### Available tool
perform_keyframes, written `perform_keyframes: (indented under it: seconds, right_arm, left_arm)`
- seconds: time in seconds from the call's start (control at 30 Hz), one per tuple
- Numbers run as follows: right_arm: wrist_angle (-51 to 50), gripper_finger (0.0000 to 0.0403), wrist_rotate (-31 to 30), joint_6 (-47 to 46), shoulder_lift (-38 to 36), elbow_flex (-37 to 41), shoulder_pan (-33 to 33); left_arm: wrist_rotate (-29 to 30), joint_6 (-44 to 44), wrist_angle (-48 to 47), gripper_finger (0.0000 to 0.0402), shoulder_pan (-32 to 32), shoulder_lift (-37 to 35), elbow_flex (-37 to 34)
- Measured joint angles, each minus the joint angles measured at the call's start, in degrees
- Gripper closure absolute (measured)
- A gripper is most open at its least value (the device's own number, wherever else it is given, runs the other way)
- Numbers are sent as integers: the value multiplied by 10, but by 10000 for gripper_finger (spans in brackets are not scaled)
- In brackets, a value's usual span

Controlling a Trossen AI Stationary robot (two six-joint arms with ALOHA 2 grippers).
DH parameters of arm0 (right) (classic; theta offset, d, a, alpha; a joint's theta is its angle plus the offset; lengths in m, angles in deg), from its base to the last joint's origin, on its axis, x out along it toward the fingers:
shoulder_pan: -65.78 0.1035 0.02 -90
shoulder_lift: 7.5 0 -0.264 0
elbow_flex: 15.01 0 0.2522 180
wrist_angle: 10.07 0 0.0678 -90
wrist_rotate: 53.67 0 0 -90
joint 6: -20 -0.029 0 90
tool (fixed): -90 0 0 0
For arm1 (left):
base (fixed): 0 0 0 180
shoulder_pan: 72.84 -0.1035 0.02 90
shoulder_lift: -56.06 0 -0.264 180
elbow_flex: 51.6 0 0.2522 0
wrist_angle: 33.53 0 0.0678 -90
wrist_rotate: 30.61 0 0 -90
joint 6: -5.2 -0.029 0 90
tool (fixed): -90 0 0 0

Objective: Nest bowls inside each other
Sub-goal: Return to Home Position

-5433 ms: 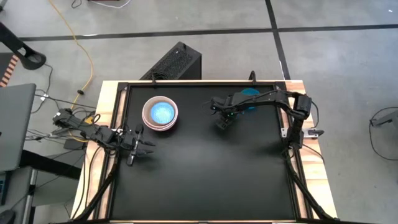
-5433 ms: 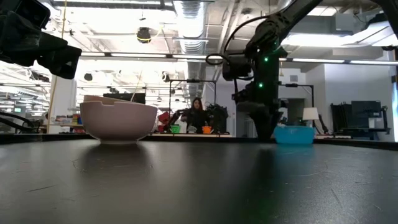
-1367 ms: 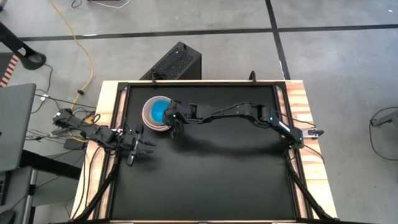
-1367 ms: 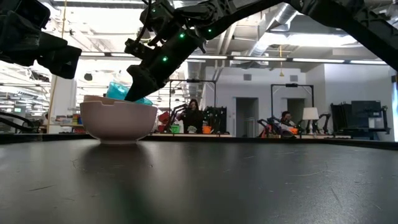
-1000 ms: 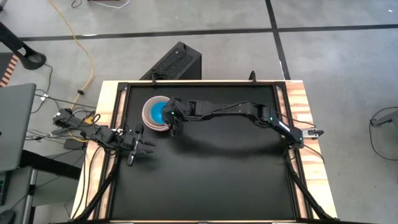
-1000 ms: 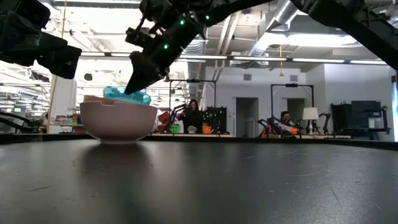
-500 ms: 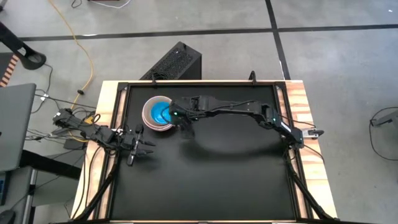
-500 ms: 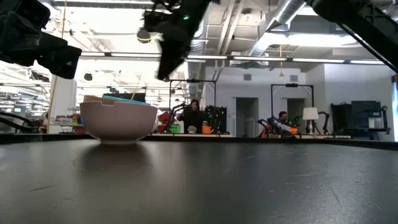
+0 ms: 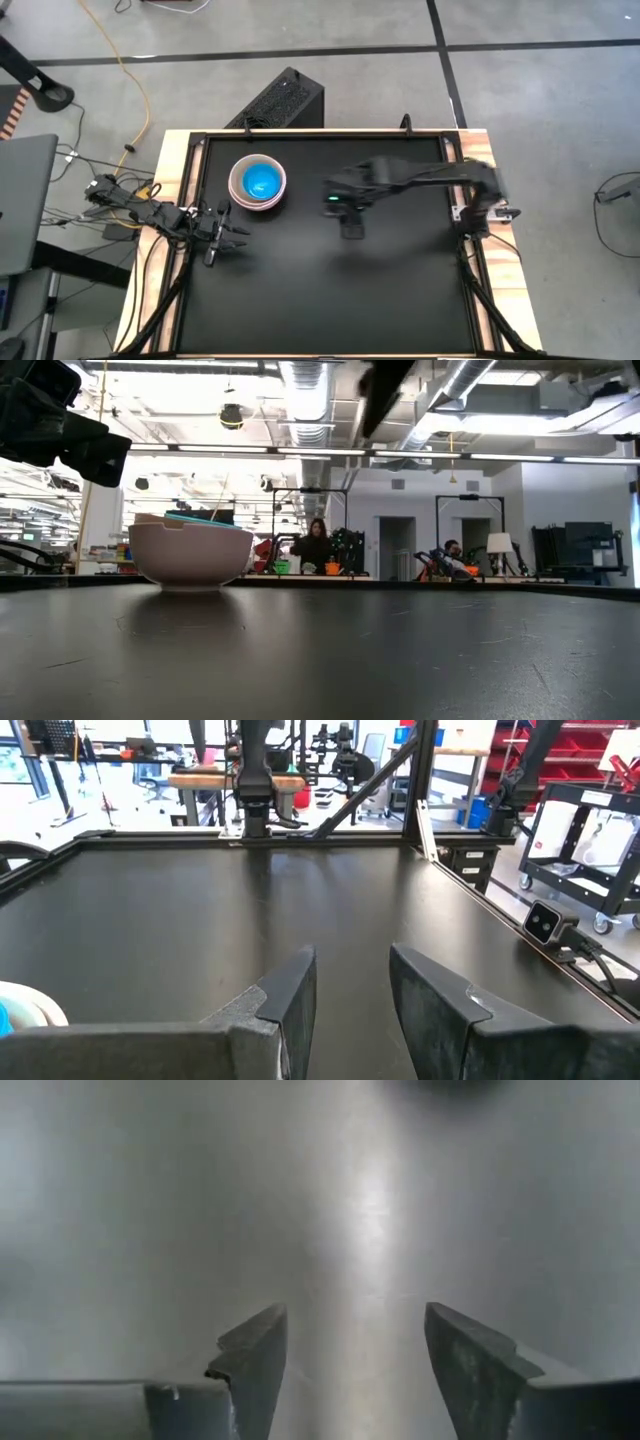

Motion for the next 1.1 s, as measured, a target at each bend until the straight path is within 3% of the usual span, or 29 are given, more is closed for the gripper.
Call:
perform_keyframes:
  seconds: [0.17, 0.3, 0.4, 0.53, 0.73, 1.1]
  right_arm:
    - [218, 181, -56, -52, -214, 310, 14]
    - [428, 202, -56, -86, -394, 549, 18]
    - [564, 215, -55, -94, -505, 697, 18]
    - [689, 231, -56, -83, -622, 837, 13]
    - [731, 255, -54, -79, -744, 938, 4]
    - [621, 353, -46, -75, -916, 968, 16]
  left_arm:
    - [0, 0, 0, 284, 0, 0, 0]
    - [0, 0, 0, 284, 0, 0, 0]
    - [0, 0, 0, 284, 0, 0, 0]
    - [0, 0, 0, 284, 0, 0, 0]
    - [0, 0, 0, 284, 0, 0, 0]
    - [0, 0, 0, 284, 0, 0, 0]
